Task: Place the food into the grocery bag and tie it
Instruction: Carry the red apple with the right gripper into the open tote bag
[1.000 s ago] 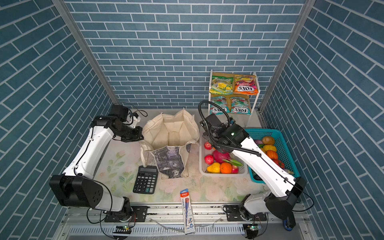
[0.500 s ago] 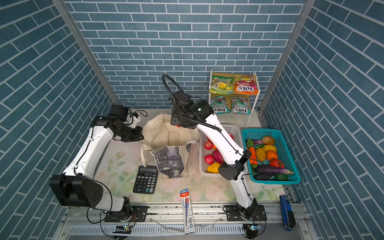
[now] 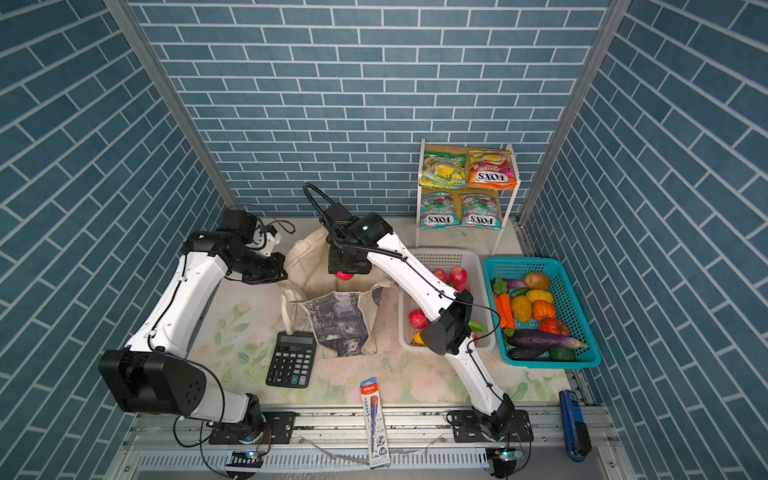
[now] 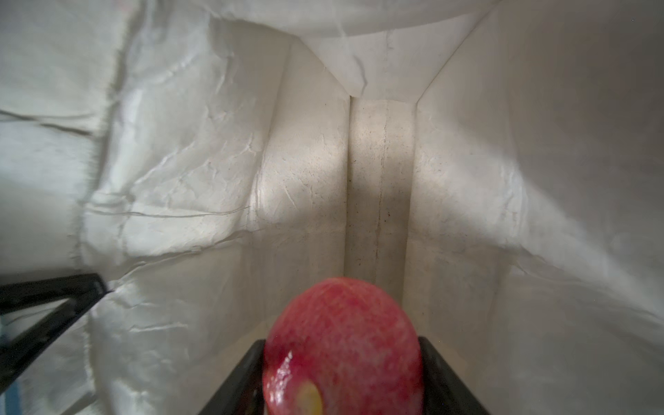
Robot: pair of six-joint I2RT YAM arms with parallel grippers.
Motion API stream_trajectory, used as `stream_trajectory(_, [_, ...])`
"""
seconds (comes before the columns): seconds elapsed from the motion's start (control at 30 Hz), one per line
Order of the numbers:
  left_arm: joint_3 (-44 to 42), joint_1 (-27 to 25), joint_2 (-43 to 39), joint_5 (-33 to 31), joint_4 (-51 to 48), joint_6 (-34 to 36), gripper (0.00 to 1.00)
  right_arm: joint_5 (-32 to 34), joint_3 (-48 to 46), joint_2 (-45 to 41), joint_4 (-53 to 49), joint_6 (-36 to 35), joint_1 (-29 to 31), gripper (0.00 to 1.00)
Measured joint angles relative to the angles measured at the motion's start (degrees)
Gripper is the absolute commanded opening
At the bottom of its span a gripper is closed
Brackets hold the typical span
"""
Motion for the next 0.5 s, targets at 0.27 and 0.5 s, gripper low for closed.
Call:
stream_trajectory(0.27, [0.0, 0.0, 0.0, 0.17, 0.02, 0.0, 0.0, 0.0, -0.04, 4.72, 4.09, -4.17, 0.59, 0.4])
stream_trajectory(0.5, [0.0, 0.0, 0.0, 0.17, 0.02, 0.0, 0.0, 0.04, -3.08, 5.44, 7.23, -5.92, 0.98, 0.4])
